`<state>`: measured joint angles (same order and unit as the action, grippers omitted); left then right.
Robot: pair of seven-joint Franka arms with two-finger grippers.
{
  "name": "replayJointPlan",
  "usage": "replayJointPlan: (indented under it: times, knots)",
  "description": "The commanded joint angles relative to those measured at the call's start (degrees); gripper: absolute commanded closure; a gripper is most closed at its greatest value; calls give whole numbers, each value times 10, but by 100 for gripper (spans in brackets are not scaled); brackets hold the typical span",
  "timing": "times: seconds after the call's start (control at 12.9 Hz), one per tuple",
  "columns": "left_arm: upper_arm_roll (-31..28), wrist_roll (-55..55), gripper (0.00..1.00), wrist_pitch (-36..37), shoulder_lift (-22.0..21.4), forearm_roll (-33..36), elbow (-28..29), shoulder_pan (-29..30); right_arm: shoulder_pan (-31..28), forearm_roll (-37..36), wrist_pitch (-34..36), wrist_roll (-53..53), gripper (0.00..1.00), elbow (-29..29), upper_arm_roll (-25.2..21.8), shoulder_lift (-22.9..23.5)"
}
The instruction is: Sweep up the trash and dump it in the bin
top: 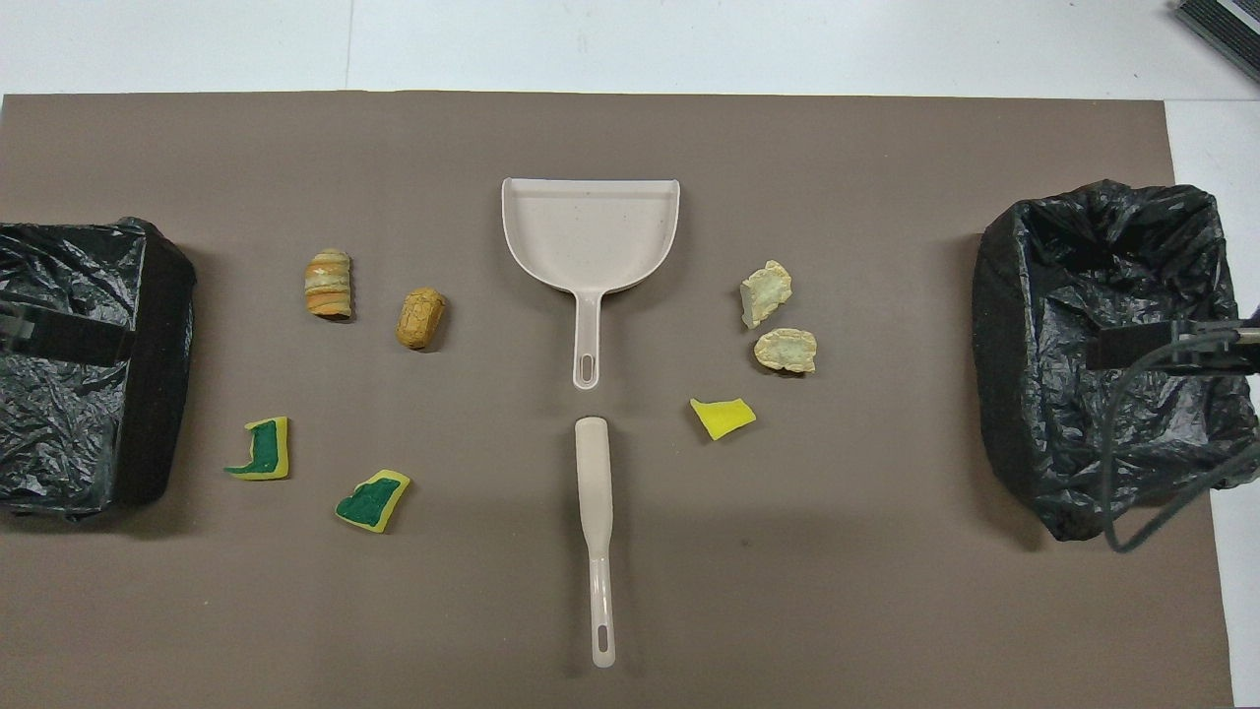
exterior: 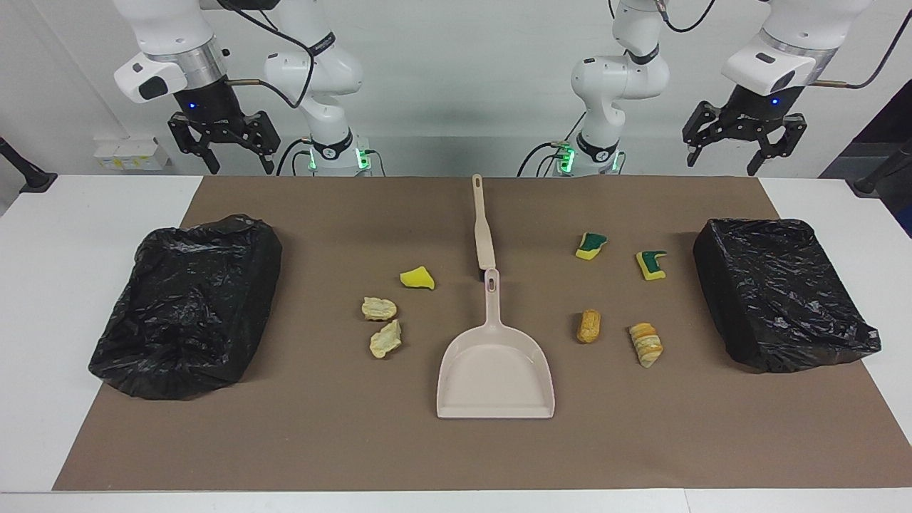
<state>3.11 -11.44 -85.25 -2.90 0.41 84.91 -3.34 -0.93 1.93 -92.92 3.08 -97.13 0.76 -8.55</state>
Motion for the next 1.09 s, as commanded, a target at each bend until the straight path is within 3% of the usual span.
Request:
replayJointPlan:
  times: [0.0, 0.23, 1.01]
  knots:
    - [-1, 0, 0, 6, -10, -7, 11, 2, -6, -9, 2, 6, 0, 7, 4, 3]
    - [-1, 2, 0, 3, -10, -7, 12, 2, -4, -39, 25, 3, 0, 25, 6, 8]
    - [-1, 7, 0, 10, -11, -7, 12, 1, -5, -18, 29, 3, 0, 19, 5, 5]
